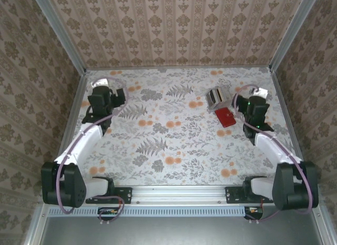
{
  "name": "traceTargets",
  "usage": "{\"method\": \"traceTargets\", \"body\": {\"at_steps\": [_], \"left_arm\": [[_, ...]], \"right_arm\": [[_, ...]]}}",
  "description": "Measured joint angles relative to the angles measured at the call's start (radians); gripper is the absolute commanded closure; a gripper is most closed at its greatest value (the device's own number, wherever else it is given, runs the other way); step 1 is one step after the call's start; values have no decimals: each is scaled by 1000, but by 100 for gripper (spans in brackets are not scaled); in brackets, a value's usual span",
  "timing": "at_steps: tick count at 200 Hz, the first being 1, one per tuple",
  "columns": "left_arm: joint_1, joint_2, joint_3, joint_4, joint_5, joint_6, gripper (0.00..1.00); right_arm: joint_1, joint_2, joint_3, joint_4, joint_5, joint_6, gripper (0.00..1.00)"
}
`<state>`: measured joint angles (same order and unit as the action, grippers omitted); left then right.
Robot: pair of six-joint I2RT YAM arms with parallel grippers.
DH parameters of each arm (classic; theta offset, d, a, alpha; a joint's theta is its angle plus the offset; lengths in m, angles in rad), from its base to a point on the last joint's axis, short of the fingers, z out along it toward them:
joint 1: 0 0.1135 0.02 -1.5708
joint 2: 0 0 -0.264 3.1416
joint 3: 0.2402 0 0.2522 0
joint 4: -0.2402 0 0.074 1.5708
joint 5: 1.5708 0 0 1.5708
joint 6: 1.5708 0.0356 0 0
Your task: Put the credit cards into the card holder
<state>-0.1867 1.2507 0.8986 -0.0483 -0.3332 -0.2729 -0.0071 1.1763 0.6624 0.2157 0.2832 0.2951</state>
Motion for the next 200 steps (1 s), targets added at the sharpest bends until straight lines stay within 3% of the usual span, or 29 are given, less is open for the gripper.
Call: {"method": "traceTargets", "body": {"at_steps": [22,44,84,118,164,180,200], "left_arm": [[42,71,143,-279,-38,-147,0],[94,89,144,-395,31,-180,0],[63,29,44,-419,227,-179,0],[-27,29,23,-392,338,-163,0],[-132,53,2,-365,400,-158,0],[-150,60,0,-359,410,-158,0],[-168,60,-3,-356,417,-157,0]], "right_arm": [[-26,-49,58,-163,-116,61,10],[-57,43,106,-317,-279,76,23],[-61,298,201,-561,-447,89,29],[-76,425,302,-689,-453,78,29],[-93,581,429,-750,-460,38,35],[-93,629,459,-758,-480,12,40],[-93,661,478,-775,-515,-24,57]]}}
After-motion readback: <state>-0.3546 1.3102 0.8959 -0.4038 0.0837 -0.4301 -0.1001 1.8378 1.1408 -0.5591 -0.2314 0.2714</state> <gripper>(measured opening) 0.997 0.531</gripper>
